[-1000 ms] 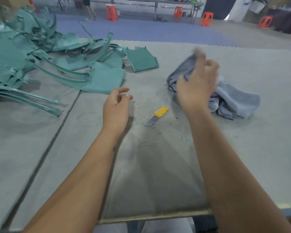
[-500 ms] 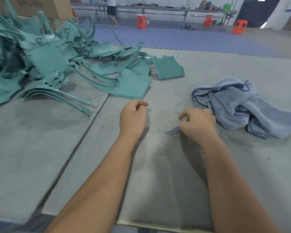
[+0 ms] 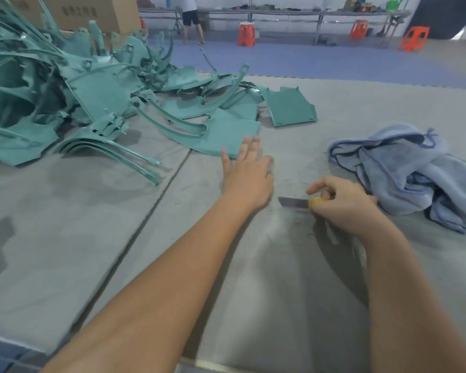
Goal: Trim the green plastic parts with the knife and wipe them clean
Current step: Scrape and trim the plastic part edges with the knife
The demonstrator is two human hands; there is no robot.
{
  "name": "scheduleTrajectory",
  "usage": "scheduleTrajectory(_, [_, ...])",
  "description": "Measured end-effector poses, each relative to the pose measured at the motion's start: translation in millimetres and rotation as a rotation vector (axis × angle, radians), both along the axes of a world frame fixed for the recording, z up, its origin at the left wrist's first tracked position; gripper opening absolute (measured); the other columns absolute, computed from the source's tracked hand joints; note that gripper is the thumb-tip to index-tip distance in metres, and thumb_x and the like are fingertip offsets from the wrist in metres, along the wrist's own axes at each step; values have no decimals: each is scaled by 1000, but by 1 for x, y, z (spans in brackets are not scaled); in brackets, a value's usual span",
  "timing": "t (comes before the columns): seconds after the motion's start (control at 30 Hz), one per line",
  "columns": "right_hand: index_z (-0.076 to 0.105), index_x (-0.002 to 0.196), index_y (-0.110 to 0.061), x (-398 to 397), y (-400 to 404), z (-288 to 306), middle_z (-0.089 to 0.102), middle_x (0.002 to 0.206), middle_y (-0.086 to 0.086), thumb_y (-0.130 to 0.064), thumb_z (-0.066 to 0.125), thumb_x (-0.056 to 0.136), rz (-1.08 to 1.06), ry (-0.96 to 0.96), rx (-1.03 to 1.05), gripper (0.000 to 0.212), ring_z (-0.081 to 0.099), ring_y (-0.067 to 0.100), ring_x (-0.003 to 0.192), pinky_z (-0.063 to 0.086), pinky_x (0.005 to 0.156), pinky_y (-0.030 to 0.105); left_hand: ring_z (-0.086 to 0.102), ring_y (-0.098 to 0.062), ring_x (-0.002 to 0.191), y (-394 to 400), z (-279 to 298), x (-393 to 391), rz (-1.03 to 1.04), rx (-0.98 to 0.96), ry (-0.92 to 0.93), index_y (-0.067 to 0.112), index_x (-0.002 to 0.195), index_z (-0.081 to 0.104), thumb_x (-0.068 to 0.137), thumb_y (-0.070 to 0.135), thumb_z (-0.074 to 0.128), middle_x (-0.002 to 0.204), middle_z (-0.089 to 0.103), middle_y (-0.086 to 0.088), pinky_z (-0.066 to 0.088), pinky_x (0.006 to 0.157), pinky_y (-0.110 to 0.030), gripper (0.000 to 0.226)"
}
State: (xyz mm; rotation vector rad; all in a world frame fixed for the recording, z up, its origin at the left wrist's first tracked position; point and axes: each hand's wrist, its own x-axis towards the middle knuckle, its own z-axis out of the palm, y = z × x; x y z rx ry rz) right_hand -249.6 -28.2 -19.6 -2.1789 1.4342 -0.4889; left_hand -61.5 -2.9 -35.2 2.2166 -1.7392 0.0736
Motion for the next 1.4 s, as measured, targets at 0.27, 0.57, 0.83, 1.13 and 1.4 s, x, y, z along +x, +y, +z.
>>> scheduleTrajectory(0.27, [70, 95, -5, 5, -16, -7, 56, 70, 1, -6, 59, 88, -165, -379, -236, 13, 49, 14, 64, 30, 57, 23, 26, -20, 140, -13, -7, 15, 37, 88, 57, 41, 144, 36, 94, 43, 33, 151, 36, 1, 19, 109, -60, 50])
scheduleTrajectory(0.57, [42, 74, -21, 18, -15, -8, 46, 70, -3, -15, 49, 90, -398, -687, -39, 19, 42, 18, 71, 33, 63, 31, 56, -28, 71, 11, 11, 4, 184, -147, 347, 12, 68, 61, 87, 33, 42, 65, 59, 0, 43, 71, -35, 34])
scheduleTrajectory(0.83, [45, 83, -22, 33, 3, -14, 66, 87, 6, -15, 43, 85, -228, -450, -74, 7, 56, 30, 82, 43, 71, 38, 29, -20, 135, 38, 0, -9, -98, -39, 124, 40, 121, 57, 67, 82, 42, 139, 45, 2, 24, 109, -54, 70])
scheduleTrajectory(1.13, [41, 78, -30, 41, 6, -12, 62, 71, 1, -17, 41, 85, -386, -781, -63, 15, 59, 31, 71, 51, 75, 53, 34, -27, 139, 33, 1, -25, -155, 96, -38, 49, 137, 41, 83, 78, 38, 147, 43, 2, 20, 108, -66, 61])
scheduleTrajectory(1.4, [39, 84, -45, 48, 22, -11, 62, 62, -3, -27, 38, 91, -254, -858, -119, 19, 50, 17, 51, 46, 54, 39, 47, -4, 127, 43, 25, -18, 62, -956, 1210, 36, 126, 50, 106, 32, 29, 128, 54, 20, 38, 110, -33, 30])
